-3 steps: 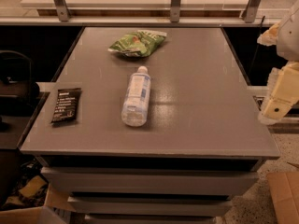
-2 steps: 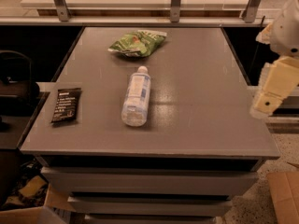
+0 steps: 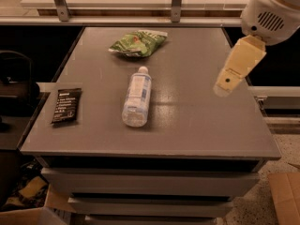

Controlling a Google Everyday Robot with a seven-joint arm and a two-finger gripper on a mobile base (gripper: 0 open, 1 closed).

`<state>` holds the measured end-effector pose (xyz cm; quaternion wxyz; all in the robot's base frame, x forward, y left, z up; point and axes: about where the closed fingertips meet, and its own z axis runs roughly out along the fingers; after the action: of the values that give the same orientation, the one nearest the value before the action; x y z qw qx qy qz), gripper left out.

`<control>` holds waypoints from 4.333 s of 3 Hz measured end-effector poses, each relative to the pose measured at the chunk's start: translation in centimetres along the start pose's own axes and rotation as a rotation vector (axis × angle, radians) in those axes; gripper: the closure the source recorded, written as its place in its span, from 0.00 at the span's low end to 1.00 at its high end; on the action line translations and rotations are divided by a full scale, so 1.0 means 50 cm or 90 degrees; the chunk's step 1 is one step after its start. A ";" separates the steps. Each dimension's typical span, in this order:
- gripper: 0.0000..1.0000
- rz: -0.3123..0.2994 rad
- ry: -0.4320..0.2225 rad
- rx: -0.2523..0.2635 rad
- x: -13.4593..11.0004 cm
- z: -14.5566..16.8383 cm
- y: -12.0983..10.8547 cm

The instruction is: Place blue plastic bottle upright

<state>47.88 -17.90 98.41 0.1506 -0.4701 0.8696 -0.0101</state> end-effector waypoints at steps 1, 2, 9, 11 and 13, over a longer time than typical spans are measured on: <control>0.00 0.053 -0.007 0.007 -0.004 -0.004 -0.002; 0.00 0.053 -0.007 0.007 -0.004 -0.004 -0.002; 0.00 0.346 0.031 -0.094 -0.201 0.155 0.073; 0.00 0.418 0.091 -0.086 -0.274 0.208 0.097; 0.00 0.565 0.137 -0.045 -0.328 0.259 0.117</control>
Offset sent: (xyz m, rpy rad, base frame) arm 0.0010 0.0009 0.0019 0.0242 -0.0023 -0.0754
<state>55.05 0.42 89.24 0.0332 -0.0533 0.9973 0.0367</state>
